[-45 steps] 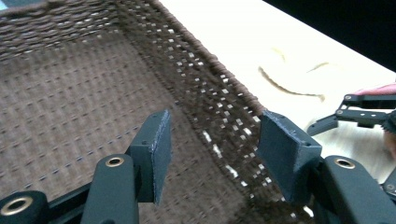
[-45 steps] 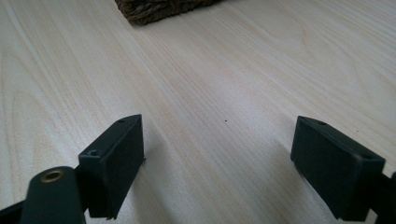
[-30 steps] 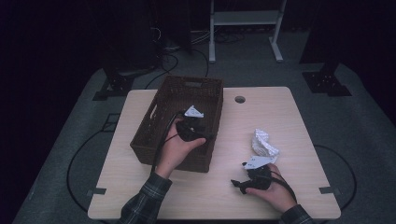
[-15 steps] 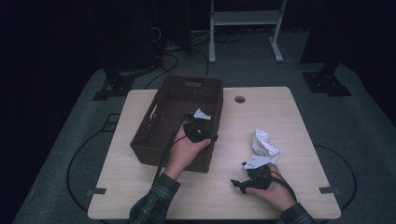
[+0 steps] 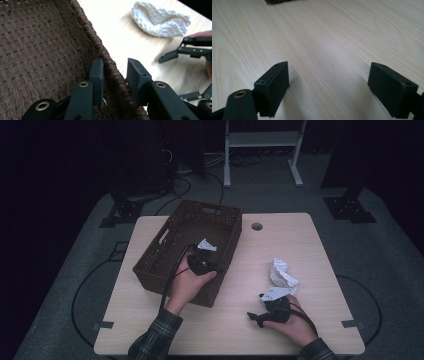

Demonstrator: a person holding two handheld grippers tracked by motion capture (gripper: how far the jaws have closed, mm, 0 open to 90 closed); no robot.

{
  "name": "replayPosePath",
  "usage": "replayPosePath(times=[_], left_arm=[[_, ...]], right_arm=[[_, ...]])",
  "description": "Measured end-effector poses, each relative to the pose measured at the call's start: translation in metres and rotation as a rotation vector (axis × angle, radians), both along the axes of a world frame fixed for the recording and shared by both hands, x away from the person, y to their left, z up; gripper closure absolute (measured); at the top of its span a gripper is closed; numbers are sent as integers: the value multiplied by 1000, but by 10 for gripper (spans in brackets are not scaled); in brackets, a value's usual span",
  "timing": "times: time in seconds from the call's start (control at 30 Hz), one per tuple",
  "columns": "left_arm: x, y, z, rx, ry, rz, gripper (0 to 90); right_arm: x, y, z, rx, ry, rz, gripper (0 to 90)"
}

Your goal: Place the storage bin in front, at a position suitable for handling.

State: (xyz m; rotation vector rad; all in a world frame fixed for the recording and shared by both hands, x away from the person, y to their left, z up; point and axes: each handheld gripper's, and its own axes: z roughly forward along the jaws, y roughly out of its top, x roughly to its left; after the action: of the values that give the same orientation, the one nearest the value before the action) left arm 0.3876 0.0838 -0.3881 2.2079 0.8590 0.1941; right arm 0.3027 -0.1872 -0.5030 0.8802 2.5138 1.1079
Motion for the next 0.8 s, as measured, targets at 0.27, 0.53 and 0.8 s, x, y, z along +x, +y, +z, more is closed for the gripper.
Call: replayPosePath(times=[0.27,0.53,0.8], left_arm=[[-9,20,1,3,-2,-2,714],[-16,40,1,6,-11,-23,739],[-13,48,-1,-41,-47,-72,683]], right_arm=[[0,0,0,0,-1,-1,166],[0,0,0,-1,-1,0,166],[0,0,0,-1,-1,0,166]])
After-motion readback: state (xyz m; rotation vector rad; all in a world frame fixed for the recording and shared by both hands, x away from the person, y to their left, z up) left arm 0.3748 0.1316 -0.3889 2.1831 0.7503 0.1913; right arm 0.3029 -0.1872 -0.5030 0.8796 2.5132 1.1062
